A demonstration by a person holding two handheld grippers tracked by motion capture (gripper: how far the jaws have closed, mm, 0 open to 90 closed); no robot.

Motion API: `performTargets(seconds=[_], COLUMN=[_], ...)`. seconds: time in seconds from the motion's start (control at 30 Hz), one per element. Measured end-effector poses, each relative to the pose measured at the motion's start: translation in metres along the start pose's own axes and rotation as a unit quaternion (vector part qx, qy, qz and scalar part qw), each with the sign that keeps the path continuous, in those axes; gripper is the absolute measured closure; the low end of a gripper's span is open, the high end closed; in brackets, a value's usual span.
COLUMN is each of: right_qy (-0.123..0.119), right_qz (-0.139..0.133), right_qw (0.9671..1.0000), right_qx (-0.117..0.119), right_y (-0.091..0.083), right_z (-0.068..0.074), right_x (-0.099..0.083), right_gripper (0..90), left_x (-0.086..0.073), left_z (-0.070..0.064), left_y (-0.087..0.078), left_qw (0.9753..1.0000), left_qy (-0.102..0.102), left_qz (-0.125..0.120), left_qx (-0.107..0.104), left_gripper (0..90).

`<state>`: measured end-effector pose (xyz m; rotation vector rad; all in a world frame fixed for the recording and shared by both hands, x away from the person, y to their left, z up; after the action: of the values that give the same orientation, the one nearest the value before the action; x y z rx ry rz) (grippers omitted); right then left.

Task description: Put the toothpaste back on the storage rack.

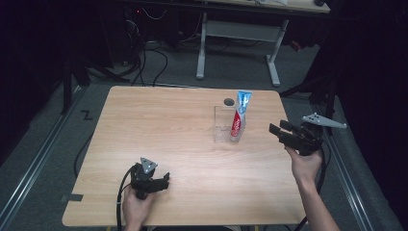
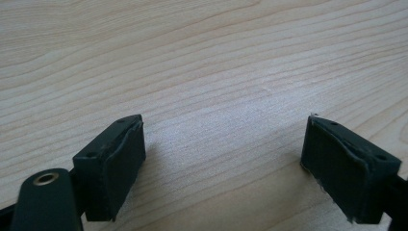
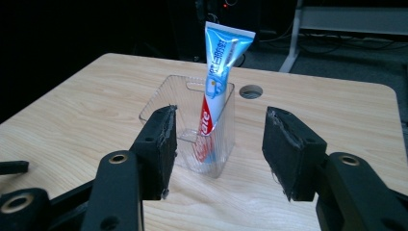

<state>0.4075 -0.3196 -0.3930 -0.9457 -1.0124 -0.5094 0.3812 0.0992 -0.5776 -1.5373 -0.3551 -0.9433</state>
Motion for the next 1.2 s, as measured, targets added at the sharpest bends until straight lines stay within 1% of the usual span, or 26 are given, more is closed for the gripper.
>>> performTargets(seconds=[0.3, 0.53, 0.73, 0.8, 0.93, 1.2], right_qy=[0.003, 0.012, 0.015, 0.015, 0.020, 0.026], right_qz=[0.002, 0.005, 0.003, 0.007, 0.005, 0.012], right_qw=[1.0000, 0.9999, 0.9998, 0.9998, 0.9997, 0.9995], right_qx=[-0.008, -0.009, -0.009, -0.012, -0.011, -0.011], right_y=[-0.004, -0.004, -0.004, -0.004, -0.002, 0.005], right_z=[-0.005, -0.008, -0.009, -0.009, -0.011, -0.012], right_x=[-0.013, -0.023, -0.028, -0.030, -0.033, -0.043], right_gripper=[46.1, 45.9, 45.9, 45.7, 45.7, 45.6], left_x=[0.000, 0.000, 0.000, 0.000, 0.000, 0.000], left_z=[0.000, 0.000, 0.000, 0.000, 0.000, 0.000], left_y=[0.000, 0.000, 0.000, 0.000, 0.000, 0.000], left_qw=[1.0000, 1.0000, 1.0000, 1.0000, 1.0000, 1.0000], left_qy=[0.000, 0.000, 0.000, 0.000, 0.000, 0.000], left_qz=[0.000, 0.000, 0.000, 0.000, 0.000, 0.000], left_qx=[0.000, 0.000, 0.000, 0.000, 0.000, 0.000], left_gripper=[15.8, 15.8, 15.8, 15.8, 15.8, 15.8])
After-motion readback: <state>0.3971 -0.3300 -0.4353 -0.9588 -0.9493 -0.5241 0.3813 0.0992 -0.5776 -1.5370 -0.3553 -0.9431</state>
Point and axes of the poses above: each handheld gripper's, and its own axes: y roughly forward along the jaws, x roughly out of its top, z roughly to its left, the point moved 6 cm from there along y, roughly forward along the jaws, and after that the axes turned 7 degrees about x, right-handed, at the moved point
